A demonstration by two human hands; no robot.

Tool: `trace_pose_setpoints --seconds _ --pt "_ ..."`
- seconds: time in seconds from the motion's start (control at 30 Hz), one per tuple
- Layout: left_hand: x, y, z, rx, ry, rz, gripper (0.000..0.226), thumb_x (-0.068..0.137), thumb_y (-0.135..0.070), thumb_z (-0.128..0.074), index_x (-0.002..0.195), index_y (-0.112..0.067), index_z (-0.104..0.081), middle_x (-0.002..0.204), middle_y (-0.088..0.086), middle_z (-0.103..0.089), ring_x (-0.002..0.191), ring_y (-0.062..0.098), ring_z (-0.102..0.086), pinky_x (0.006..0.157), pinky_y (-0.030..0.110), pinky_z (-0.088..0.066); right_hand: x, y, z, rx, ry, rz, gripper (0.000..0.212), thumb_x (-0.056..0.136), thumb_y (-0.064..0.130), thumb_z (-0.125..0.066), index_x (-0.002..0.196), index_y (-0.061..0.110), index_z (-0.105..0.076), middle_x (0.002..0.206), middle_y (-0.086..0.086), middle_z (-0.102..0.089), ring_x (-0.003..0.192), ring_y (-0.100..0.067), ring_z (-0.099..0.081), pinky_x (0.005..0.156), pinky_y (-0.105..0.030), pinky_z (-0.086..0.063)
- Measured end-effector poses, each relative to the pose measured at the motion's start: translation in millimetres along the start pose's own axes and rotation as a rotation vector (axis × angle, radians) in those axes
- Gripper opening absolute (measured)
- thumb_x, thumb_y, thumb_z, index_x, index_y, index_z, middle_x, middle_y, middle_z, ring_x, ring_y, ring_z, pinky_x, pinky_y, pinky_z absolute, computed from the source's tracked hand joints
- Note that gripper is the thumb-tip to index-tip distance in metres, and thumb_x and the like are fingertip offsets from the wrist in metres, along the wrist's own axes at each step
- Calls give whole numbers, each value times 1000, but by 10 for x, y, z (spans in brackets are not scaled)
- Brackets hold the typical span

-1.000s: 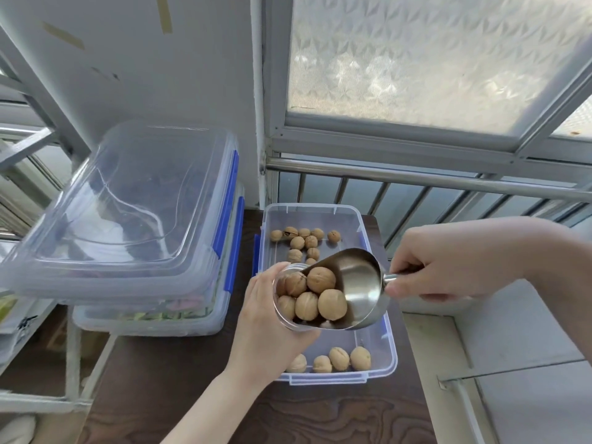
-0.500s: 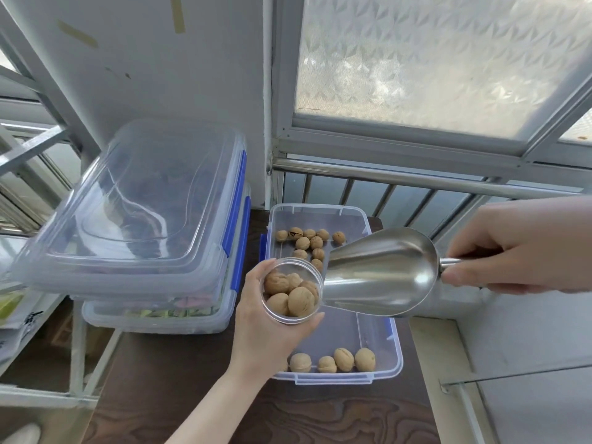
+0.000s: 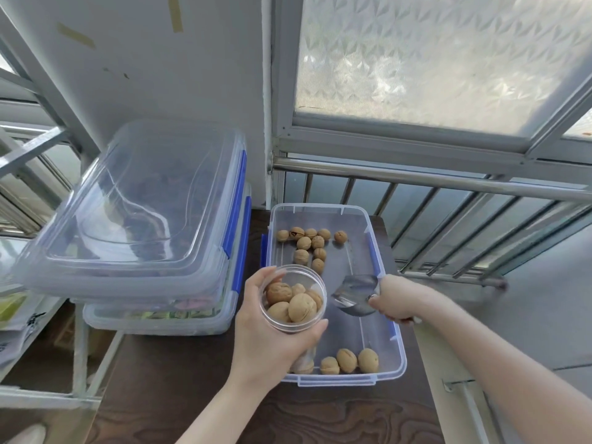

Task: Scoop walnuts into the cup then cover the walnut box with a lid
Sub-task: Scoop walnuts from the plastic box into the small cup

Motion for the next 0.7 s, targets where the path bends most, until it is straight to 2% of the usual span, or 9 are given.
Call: trace_pose_setpoints --seconds 0.1,0.2,0.27,0.33,0.43,0.5,0.57,0.63,0.7 --pt "-54 23 -52 4 27 17 89 45 -34 -90 121 -29 -47 115 -25 -53 111 3 -54 89 11 -42 334 31 -183 144 -72 -2 40 96 25 -44 58 16 -42 59 -1 -50 47 -12 -47 45 -21 -40" --pt "-99 54 -74 20 48 33 89 45 -34 -91 121 -34 -45 115 -24 -54 113 4 -53 91 13 -43 584 69 -237 246 -124 20 41 97 30 -43 58 16 -40 59 -3 -47 48 -14 -45 45 -22 -38" --pt "-113 73 -78 32 56 45 91 45 -34 -91 122 -35 -44 117 -20 -56 114 6 -54 94 20 -45 716 117 -274 302 -122 54 40 97 31 -43 61 16 -42 59 -5 -49 46 -17 -46 43 -25 -38" --pt "-117 79 -83 33 64 60 92 44 -35 -91 122 -37 -44 118 -17 -57 114 8 -54 94 26 -47 841 166 -321 348 -120 76 36 98 33 -41 70 12 -48 64 -9 -52 45 -22 -47 38 -25 -37" --pt "-119 77 -104 31 83 74 91 43 -36 -91 121 -40 -43 115 -18 -57 111 8 -57 90 24 -48 1029 257 -448 428 -131 35 40 99 35 -39 100 -1 -58 89 -22 -60 54 -29 -57 36 -25 -39" --pt "-123 77 -121 32 96 81 92 43 -37 -91 121 -40 -43 114 -20 -57 109 7 -57 87 20 -48 1114 359 -500 488 -195 22 43 98 32 -41 107 -6 -59 102 -25 -64 78 -39 -65 51 -31 -48" --pt "-124 67 -130 34 102 80 92 43 -35 -92 121 -38 -43 114 -23 -56 108 4 -57 84 13 -46 1169 458 -519 578 -280 15 41 98 27 -43 108 -9 -60 108 -26 -67 99 -41 -63 77 -39 -52" --pt "-115 53 -141 38 109 79 91 43 -33 -92 121 -36 -44 115 -24 -55 108 3 -57 83 9 -44 1213 493 -545 679 -328 -23 39 98 25 -43 108 -8 -60 109 -28 -67 103 -42 -62 87 -44 -51" --pt "-105 52 -151 42 112 80 91 44 -34 -92 121 -35 -44 115 -23 -55 109 4 -57 83 10 -45 1264 504 -559 721 -346 -34 38 98 26 -43 107 -7 -60 109 -27 -67 104 -42 -61 89 -46 -51"
Point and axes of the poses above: each hand's wrist, its own x-axis towards the middle knuckle, its own z-axis out of the back of the hand, y = z × x, the point moved 9 cm from there along x, towards the middle knuckle
